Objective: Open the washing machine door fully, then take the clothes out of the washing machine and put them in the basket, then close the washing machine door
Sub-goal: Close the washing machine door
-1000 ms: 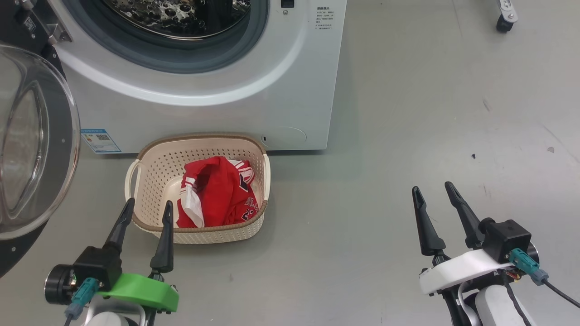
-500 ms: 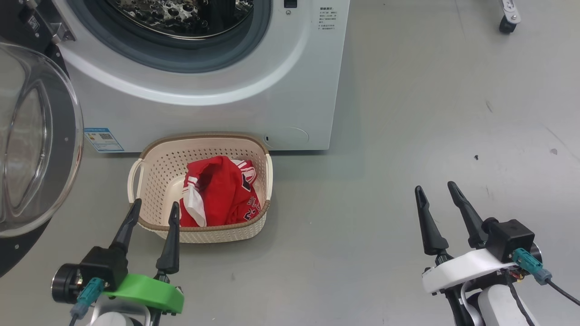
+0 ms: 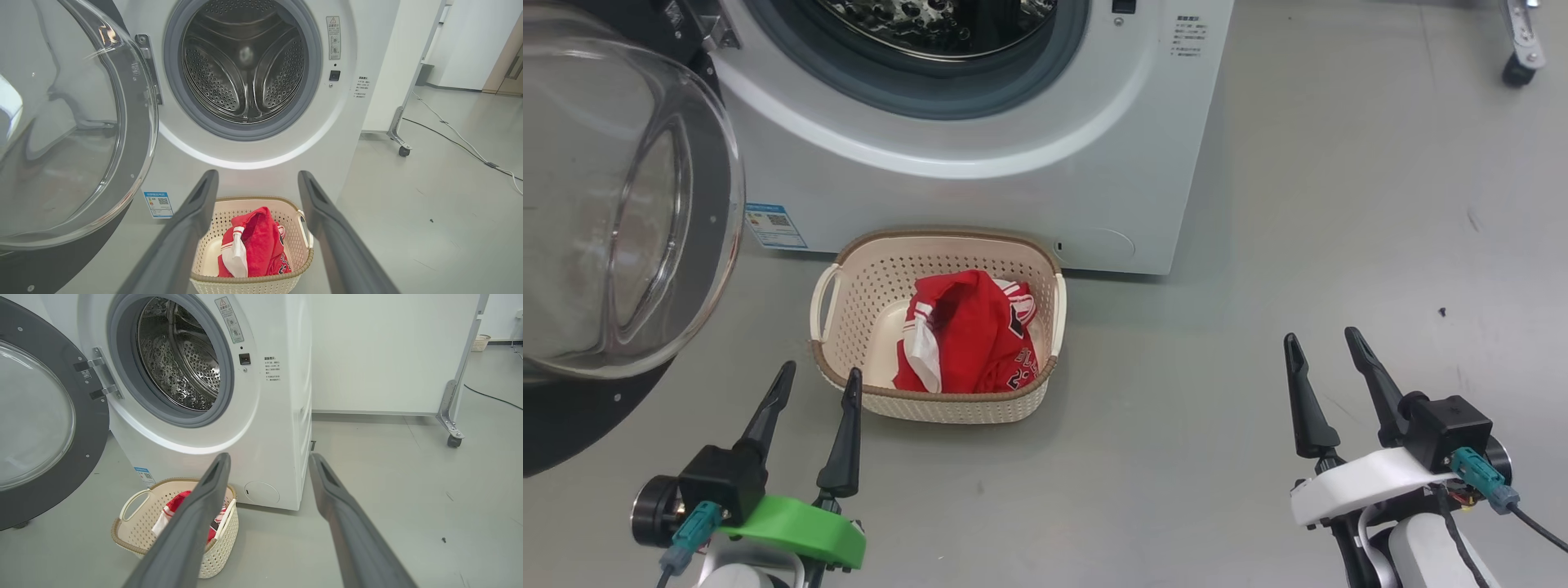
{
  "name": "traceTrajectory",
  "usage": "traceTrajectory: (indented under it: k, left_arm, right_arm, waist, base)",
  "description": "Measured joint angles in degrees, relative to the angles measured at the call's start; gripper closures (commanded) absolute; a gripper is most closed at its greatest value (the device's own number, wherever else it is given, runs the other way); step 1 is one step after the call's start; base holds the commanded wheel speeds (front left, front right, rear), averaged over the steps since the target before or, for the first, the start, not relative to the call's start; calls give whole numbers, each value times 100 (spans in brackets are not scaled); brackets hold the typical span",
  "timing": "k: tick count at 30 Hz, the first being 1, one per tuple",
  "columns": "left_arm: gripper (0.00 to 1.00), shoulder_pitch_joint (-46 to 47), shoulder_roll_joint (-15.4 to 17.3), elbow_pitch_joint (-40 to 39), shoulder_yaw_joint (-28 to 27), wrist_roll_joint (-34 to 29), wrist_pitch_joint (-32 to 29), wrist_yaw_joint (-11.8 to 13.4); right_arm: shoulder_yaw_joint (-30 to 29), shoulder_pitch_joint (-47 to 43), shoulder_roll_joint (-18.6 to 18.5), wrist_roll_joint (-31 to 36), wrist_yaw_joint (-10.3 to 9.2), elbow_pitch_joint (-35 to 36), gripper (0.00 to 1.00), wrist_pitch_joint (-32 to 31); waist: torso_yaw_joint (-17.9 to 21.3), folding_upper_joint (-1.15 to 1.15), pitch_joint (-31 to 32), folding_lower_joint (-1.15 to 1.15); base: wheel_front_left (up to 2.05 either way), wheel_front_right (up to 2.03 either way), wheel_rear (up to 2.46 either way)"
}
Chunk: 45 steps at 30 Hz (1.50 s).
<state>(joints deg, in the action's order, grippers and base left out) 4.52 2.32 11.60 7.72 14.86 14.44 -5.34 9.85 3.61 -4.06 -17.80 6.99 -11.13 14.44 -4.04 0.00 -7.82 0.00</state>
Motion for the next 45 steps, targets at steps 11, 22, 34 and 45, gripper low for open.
traceTrajectory:
  k: [11,22,34,45]
  left_arm:
    - [0,-1,0,21,85,88,0,57]
    - [0,-6,0,18,130,180,0,153]
    - [0,-14,0,10,59,196,0,210]
    - [0,-140,0,-94,22,196,0,230]
  right_arm:
    - [147,-2,-110,33,0,3,0,0]
    - [227,-3,-134,40,0,26,0,0]
    - [278,-37,-115,21,0,-1,0,0]
    - [363,-61,-57,19,0,-35,0,0]
  waist:
    - [-696,0,-2,0]
    - [-1439,0,29,0]
    - [-2123,0,182,0]
    - [-2475,0,331,0]
  base:
    - [0,0,0]
    - [0,0,0]
    - [0,0,0]
    - [0,0,0]
